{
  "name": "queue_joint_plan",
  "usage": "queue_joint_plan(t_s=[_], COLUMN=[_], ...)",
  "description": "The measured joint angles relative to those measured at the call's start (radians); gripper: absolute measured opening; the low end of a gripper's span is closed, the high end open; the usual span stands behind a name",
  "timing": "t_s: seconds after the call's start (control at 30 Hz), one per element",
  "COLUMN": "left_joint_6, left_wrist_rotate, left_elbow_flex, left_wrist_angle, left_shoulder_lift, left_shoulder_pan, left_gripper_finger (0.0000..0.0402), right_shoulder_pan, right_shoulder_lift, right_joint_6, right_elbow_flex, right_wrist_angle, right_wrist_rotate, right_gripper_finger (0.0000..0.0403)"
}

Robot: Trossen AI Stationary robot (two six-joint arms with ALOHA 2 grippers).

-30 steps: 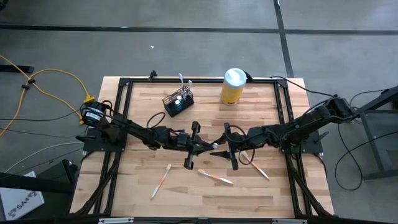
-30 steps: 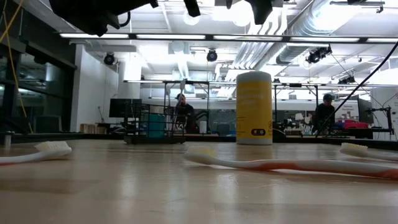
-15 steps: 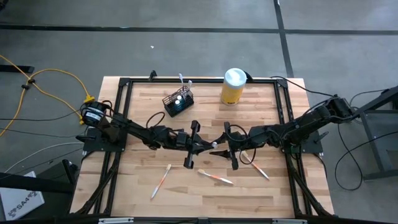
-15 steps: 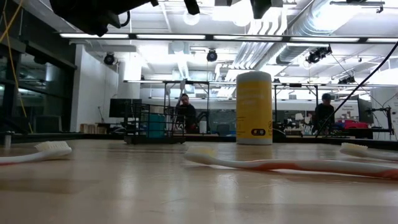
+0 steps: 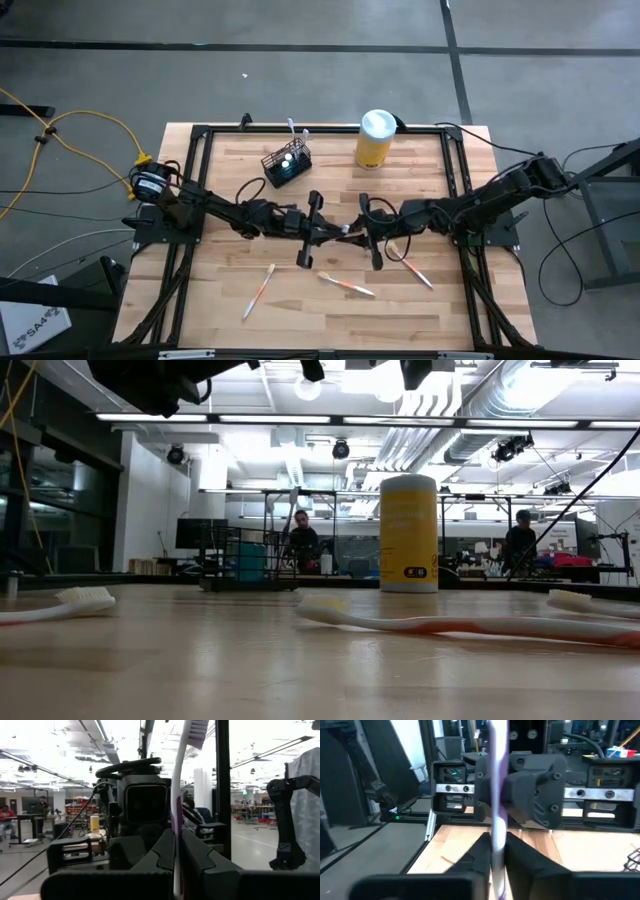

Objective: Pick & Place toothbrushing station
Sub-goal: Put the purple toothbrush into the right section of the wire organizer

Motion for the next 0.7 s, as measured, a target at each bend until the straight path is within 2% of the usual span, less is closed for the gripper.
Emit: queue_joint_plan(t_s=[0.07,0.5,0.7], left_joint_6=[-0.004,0.011,-0.081], left_wrist_rotate=[-0.007,0.016,0.050], left_elbow_flex=[0.000,0.000,0.000], left_wrist_angle=[0.002,-0.005,-0.052], left_shoulder_lift=[0.000,-0.002,-0.010], left_shoulder_pan=[0.000,0.000,0.010], left_gripper_finger=[0.0003,0.0056,0.0064], right_shoulder_pan=[-0.007,-0.012,-0.011], right_shoulder_lift=[0.000,0.000,0.000], right_joint_6=[-0.005,0.031,0.047], right_elbow_flex=[0.000,0.000,0.001], right_wrist_angle=[0.000,-0.050,-0.116], right_wrist_rotate=[-0.030,-0.053,-0.052], right_gripper_finger=[0.0021,0.0020,0.0020])
